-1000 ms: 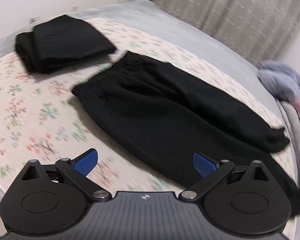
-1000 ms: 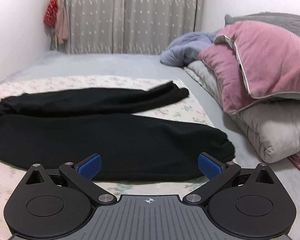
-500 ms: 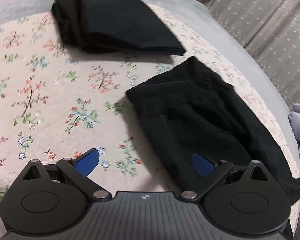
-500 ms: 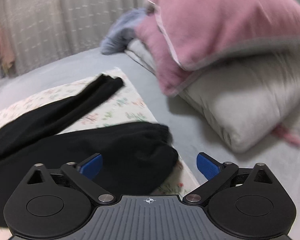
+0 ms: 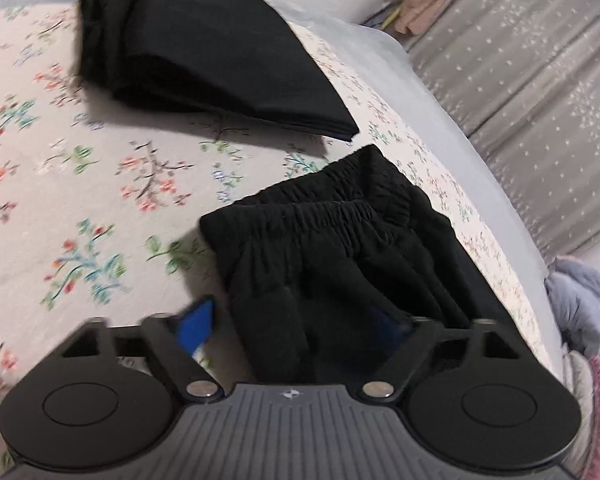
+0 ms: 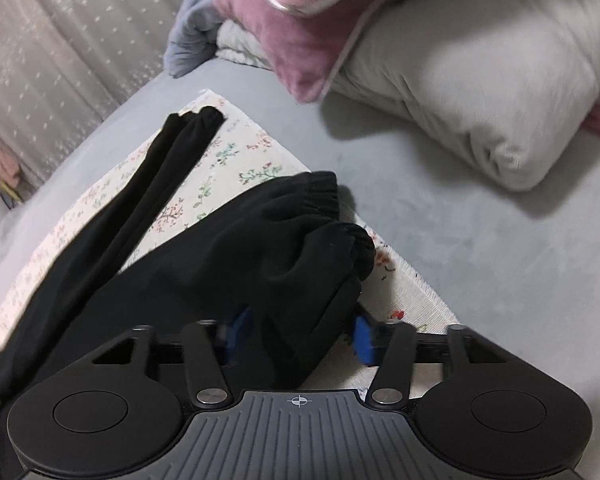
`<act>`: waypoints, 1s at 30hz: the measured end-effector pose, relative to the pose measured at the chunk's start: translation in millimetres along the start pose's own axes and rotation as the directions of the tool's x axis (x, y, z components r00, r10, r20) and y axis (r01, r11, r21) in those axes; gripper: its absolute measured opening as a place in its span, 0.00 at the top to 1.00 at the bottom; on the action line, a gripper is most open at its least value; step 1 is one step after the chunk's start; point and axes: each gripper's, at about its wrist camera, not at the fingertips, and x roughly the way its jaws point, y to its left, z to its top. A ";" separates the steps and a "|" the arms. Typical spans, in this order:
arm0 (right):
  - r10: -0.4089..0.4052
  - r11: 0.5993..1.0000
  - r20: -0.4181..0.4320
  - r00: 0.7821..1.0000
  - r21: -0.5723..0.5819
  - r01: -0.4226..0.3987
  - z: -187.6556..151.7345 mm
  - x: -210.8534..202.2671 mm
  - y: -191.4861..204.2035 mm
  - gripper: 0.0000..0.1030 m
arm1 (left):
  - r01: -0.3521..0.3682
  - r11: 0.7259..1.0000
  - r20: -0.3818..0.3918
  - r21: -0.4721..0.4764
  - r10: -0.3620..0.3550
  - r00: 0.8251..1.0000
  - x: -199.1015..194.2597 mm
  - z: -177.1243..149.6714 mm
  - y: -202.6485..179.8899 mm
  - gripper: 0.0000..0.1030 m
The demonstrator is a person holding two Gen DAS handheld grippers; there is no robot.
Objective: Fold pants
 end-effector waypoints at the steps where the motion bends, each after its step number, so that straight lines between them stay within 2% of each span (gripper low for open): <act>1: 0.006 1.000 -0.005 1.000 0.017 -0.006 1.6 3.4 -1.8 0.67 | -0.011 1.000 0.005 0.019 0.011 1.000 3.5 -0.8 -2.1 0.41; 2: 0.008 1.000 -0.010 1.000 0.029 -0.007 2.8 6.9 -3.0 0.70 | -0.037 0.998 0.010 0.041 0.036 0.999 5.6 -1.8 -3.6 0.59; 3: 0.005 1.000 -0.009 1.000 0.025 -0.004 2.7 9.0 -2.4 0.76 | -0.062 0.996 0.016 0.062 0.062 0.998 8.7 -1.8 -4.5 0.82; 4: 0.002 1.000 -0.006 1.000 0.014 -0.001 3.0 10.6 -1.4 0.80 | -0.081 0.994 0.018 0.075 0.080 0.997 9.5 -1.8 -4.6 0.82; 6: 0.005 1.000 0.002 1.000 -0.021 -0.005 2.9 12.3 3.4 0.88 | -0.057 0.998 0.019 0.038 0.057 0.998 5.9 2.0 3.6 0.86; 8: 0.011 0.998 0.029 1.000 -0.062 -0.010 1.5 8.1 8.9 0.92 | -0.021 1.000 0.045 -0.008 0.022 0.999 -10.0 7.3 12.3 0.88; 10: 0.023 0.992 0.100 0.995 -0.126 -0.011 -1.0 -5.8 16.8 0.93 | 0.026 0.999 0.080 -0.030 -0.023 0.997 -30.5 13.4 17.5 0.89; 12: 0.050 0.970 0.210 0.976 -0.243 0.002 -7.0 -27.7 32.1 0.94 | 0.059 0.998 0.116 -0.038 -0.054 0.992 -54.0 19.0 23.2 0.89; 13: 0.077 0.955 0.260 0.963 -0.298 0.004 -11.0 -39.3 39.2 0.94 | 0.043 0.999 0.136 -0.033 -0.039 0.990 -63.9 20.3 26.5 0.89; 15: 0.144 0.920 0.347 0.927 -0.391 0.003 -24.1 -65.8 48.4 0.95 | -0.032 0.999 0.165 -0.028 0.036 0.986 -79.1 21.9 38.0 0.89; 16: 0.160 0.910 0.359 0.920 -0.414 0.003 -30.3 -75.1 49.5 0.95 | -0.072 0.997 0.167 -0.036 0.077 0.983 -84.8 22.6 46.8 0.89; 17: 0.155 0.908 0.343 0.926 -0.418 0.003 -35.2 -79.3 47.9 0.95 | -0.096 0.994 0.160 -0.051 0.103 0.982 -88.1 23.2 55.6 0.89; 19: 0.094 0.897 0.222 0.971 -0.442 0.014 -47.3 -68.9 42.3 0.95 | -0.116 0.989 0.128 -0.095 0.128 0.983 -90.9 23.0 71.1 0.89; 20: 0.047 0.882 0.134 0.990 -0.470 0.022 -53.4 -56.7 39.3 0.95 | -0.115 0.986 0.105 -0.123 0.128 0.986 -91.3 22.0 79.1 0.89; 21: -0.003 0.874 0.033 0.999 -0.486 0.018 -57.7 -42.8 37.2 0.95 | -0.115 0.984 0.093 -0.135 0.128 0.987 -90.6 21.7 83.1 0.89; 22: -0.016 0.871 -0.020 1.000 -0.491 0.004 -58.4 -36.2 36.3 0.94 | -0.118 0.983 0.088 -0.138 0.131 0.987 -88.4 19.9 84.7 0.89; 23: -0.014 0.859 -0.023 1.000 -0.512 0.000 -58.9 -36.4 37.2 0.92 | -0.124 0.983 0.086 -0.138 0.137 0.987 -88.0 19.4 85.4 0.89; 25: 0.007 0.870 -0.019 1.000 -0.493 -0.016 -56.5 -40.5 34.5 0.90 | -0.133 0.980 0.081 -0.149 0.146 0.986 -86.0 19.9 89.1 0.89; 26: 0.025 0.886 -0.022 0.999 -0.462 -0.033 -54.6 -43.0 30.0 0.85 | -0.139 0.980 0.080 -0.145 0.152 0.985 -84.7 19.4 89.9 0.89; 28: 0.058 0.922 -0.017 0.998 -0.382 -0.060 -47.2 -44.8 22.3 0.66 | -0.159 0.978 0.073 -0.134 0.169 0.983 -84.9 16.6 82.1 0.89; 30: 0.079 0.958 -0.005 0.997 -0.276 -0.077 -37.3 -45.2 9.6 0.29 | -0.184 0.980 0.043 -0.073 0.188 0.981 -76.8 16.9 76.3 0.79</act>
